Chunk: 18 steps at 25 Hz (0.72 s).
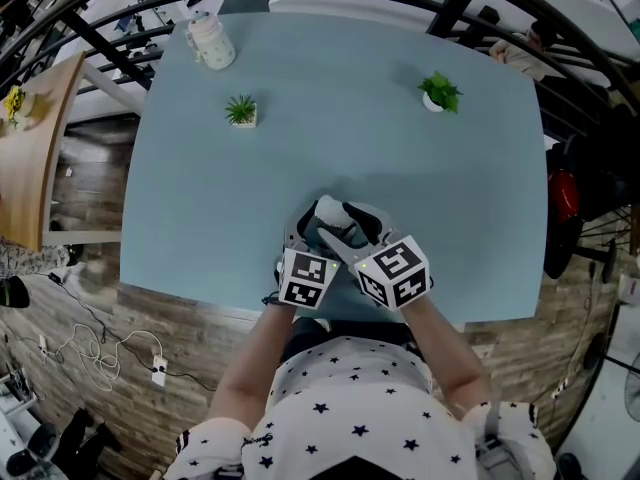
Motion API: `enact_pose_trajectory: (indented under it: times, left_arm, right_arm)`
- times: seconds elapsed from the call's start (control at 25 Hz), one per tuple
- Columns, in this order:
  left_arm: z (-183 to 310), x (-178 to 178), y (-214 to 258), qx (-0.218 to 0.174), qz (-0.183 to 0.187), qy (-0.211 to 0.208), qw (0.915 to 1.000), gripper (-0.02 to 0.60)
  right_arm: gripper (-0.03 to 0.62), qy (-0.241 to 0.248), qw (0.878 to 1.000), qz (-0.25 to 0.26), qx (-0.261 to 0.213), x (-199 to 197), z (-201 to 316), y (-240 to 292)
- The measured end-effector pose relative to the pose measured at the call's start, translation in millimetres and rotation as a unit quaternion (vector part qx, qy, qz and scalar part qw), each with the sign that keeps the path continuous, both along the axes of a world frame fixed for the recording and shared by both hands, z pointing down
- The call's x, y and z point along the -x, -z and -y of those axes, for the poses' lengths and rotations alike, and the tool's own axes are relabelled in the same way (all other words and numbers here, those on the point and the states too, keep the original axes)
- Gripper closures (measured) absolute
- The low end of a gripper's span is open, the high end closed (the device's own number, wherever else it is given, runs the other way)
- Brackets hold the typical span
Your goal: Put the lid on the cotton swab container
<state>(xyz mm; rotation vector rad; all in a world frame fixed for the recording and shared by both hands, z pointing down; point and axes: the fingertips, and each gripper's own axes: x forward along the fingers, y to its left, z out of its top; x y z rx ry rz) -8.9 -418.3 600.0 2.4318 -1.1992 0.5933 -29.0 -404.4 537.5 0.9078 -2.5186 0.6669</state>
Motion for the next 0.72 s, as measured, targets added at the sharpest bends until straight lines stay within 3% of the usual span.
enact_pose_trajectory:
  times: [0.72]
  left_arm:
    - [-1.3,1.6,-3.0,-0.003,0.015,-0.002,0.9999,0.224]
  right_arm:
    - [0.368,-0.001,0.999,0.017,0.027,0.2,-4.3,-5.3]
